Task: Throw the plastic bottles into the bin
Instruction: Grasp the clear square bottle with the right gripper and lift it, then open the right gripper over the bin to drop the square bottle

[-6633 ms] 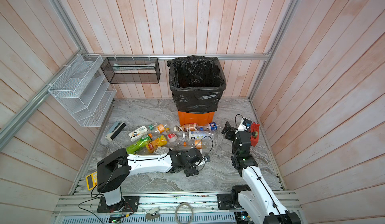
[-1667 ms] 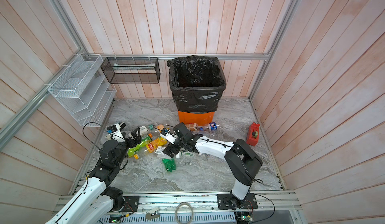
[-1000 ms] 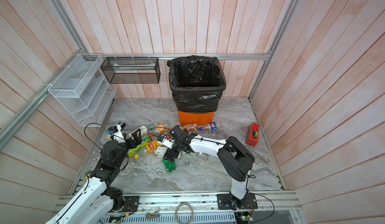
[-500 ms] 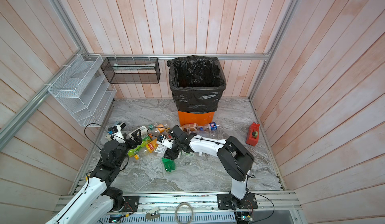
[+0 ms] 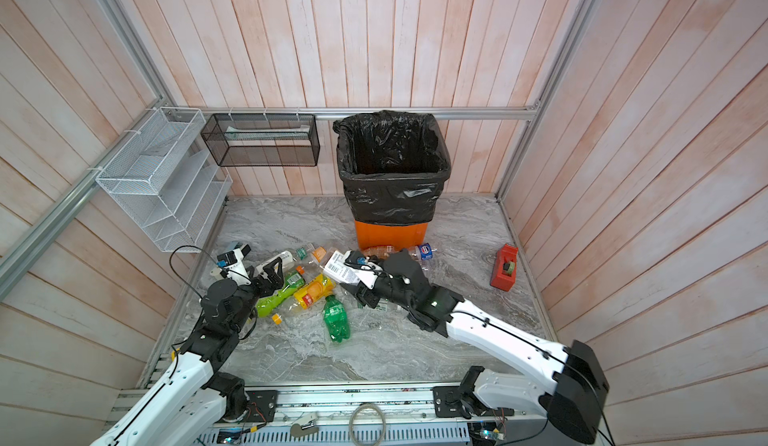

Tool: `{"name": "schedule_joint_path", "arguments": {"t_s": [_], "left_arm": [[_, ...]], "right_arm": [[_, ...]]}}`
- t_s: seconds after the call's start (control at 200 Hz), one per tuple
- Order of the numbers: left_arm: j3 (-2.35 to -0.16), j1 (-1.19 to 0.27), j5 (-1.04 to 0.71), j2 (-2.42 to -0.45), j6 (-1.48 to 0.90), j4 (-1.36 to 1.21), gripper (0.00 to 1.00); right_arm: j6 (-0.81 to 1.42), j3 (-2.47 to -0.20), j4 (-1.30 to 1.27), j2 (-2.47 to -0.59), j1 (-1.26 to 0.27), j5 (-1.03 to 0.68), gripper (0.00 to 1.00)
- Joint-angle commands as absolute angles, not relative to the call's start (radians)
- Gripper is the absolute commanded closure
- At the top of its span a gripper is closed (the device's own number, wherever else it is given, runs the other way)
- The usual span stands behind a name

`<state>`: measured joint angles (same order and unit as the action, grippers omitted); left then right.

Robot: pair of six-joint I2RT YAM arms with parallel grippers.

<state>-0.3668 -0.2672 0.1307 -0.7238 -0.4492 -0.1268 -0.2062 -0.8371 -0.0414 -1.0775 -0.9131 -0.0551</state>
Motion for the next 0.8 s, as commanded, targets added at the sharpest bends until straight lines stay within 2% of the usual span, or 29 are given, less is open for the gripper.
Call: {"name": "schedule_joint_path", "arguments": {"t_s": [0.0, 0.145, 0.27, 0.39, 0.56, 0.635, 0.695, 0.795], "left_arm": [[-0.347, -0.263, 0.098, -0.720, -0.442, -0.153, 0.00], [-0.342, -0.267, 0.072, -0.710, -0.437, -0.164, 0.00], [-0.342, -0.295, 0.078, -0.704, -0.426, -0.157, 0.00], [-0.350, -0.357, 0.133, -0.706, -0.409, -0.135, 0.00], [-0.363, -0.419, 0.183, -0.733, -0.417, -0.105, 0.00], [-0.383, -0.426, 0.189, -0.764, -0.428, -0.076, 0.00], [-0.400, -0.428, 0.190, -0.787, -0.431, -0.056, 0.00], [-0.417, -0.432, 0.195, -0.807, -0.432, -0.034, 0.00]], "right_arm": [[-0.220, -0.792, -0.238, -0.921, -0.914, 0.198, 0.43], [-0.305, -0.762, -0.405, -0.788, -0.914, 0.331, 0.43], [-0.398, -0.821, -0.541, -0.811, -0.908, 0.416, 0.43], [-0.398, -0.992, -0.534, -0.961, -0.825, 0.403, 0.43], [-0.153, -1.481, -0.157, -1.327, -0.535, 0.118, 0.40], [-0.117, -1.730, 0.033, -1.501, -0.476, 0.077, 0.29], [-0.107, -1.887, 0.158, -1.613, -0.457, 0.086, 0.17], [-0.110, -1.983, 0.235, -1.675, -0.446, 0.114, 0.08]]}}
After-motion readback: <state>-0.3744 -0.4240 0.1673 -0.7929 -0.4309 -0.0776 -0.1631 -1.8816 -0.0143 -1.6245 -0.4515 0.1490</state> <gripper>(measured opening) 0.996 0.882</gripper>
